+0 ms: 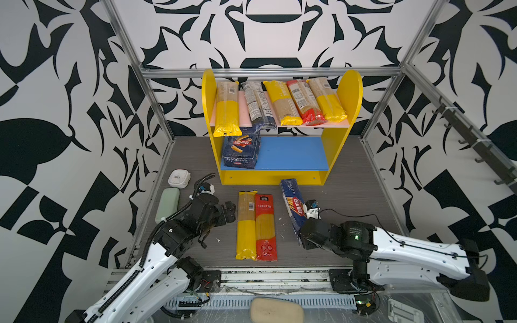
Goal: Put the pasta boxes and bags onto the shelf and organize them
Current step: 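Tilt the spaghetti box upright with the right gripper, then set the spaghetti box upright on the blue shelf beside the rigatoni box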
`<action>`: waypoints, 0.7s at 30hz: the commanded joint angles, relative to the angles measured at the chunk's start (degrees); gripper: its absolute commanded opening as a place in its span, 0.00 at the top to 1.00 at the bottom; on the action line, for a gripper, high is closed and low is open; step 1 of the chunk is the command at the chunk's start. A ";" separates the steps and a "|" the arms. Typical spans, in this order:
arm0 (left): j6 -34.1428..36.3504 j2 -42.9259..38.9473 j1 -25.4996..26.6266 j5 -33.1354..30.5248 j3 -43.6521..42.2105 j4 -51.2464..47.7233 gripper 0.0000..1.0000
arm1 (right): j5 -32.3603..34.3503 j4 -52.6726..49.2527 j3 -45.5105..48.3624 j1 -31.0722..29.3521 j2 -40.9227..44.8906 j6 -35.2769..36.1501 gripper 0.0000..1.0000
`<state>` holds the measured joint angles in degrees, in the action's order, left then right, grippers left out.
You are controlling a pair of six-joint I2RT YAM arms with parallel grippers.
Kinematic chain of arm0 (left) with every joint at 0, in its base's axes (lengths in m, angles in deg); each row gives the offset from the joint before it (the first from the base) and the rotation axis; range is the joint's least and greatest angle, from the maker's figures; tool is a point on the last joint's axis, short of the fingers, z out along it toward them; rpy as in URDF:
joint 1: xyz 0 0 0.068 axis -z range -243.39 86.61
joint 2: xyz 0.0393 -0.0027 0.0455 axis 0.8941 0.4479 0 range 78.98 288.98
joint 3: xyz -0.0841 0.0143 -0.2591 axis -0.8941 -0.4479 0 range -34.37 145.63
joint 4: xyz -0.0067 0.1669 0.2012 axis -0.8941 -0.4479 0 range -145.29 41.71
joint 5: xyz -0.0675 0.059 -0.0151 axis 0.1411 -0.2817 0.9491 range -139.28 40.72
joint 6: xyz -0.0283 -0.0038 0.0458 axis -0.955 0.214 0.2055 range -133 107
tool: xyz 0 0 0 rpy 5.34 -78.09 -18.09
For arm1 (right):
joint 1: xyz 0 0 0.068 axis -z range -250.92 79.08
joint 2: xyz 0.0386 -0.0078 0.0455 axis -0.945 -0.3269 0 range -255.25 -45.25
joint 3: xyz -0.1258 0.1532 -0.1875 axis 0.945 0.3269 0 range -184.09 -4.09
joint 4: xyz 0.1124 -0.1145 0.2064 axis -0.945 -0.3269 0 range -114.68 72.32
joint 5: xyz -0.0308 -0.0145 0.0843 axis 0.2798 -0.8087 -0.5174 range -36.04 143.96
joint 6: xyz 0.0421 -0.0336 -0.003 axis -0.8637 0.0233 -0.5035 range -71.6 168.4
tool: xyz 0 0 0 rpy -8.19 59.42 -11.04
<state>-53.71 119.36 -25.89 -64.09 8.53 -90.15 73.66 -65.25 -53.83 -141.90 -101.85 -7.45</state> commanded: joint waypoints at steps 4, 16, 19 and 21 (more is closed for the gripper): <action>0.25 2.04 -0.23 -0.36 3.28 -0.88 0.01 | 11.83 2.92 -11.04 0.49 -0.47 8.50 1.00; 3.07 3.52 -0.23 -1.01 6.48 -1.13 0.01 | 2.54 14.13 -18.29 15.31 -11.56 20.11 1.00; 3.73 4.18 -0.23 -1.02 7.48 -1.16 0.01 | 2.19 16.42 -22.11 18.62 -16.14 23.97 1.00; 4.14 4.61 -0.23 -1.23 8.22 -1.16 0.01 | 1.98 17.42 -24.78 20.38 -18.97 25.63 1.00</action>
<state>-50.67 123.60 -25.89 -64.53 14.63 -90.52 72.48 -60.12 -71.29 -123.12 -120.97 12.57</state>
